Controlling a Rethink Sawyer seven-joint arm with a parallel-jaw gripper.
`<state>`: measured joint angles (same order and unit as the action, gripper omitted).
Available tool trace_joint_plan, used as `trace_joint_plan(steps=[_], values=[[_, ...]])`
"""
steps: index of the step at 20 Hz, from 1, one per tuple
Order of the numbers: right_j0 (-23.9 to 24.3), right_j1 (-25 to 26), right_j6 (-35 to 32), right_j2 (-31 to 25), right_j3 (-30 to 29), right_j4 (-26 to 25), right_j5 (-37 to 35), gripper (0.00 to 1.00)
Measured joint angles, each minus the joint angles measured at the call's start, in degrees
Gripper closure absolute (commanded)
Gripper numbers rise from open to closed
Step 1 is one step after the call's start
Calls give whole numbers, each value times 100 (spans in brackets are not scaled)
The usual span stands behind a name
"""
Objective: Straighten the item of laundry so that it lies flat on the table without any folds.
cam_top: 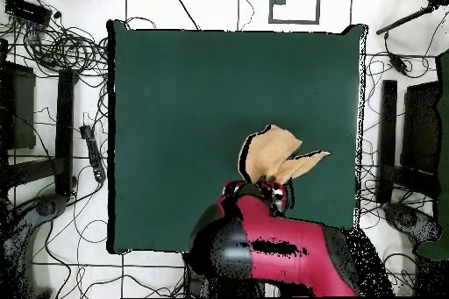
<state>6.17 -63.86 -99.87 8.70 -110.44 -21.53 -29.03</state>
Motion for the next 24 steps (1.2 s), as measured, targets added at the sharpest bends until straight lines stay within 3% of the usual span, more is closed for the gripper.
trace_joint_plan(steps=[6,13,24], values=[[-405,269,-807,278,-152,282,180,100],[-407,272,-909,401,-208,555,71,100],[-1038,480,-1034,553,-226,1603,-16,100]])
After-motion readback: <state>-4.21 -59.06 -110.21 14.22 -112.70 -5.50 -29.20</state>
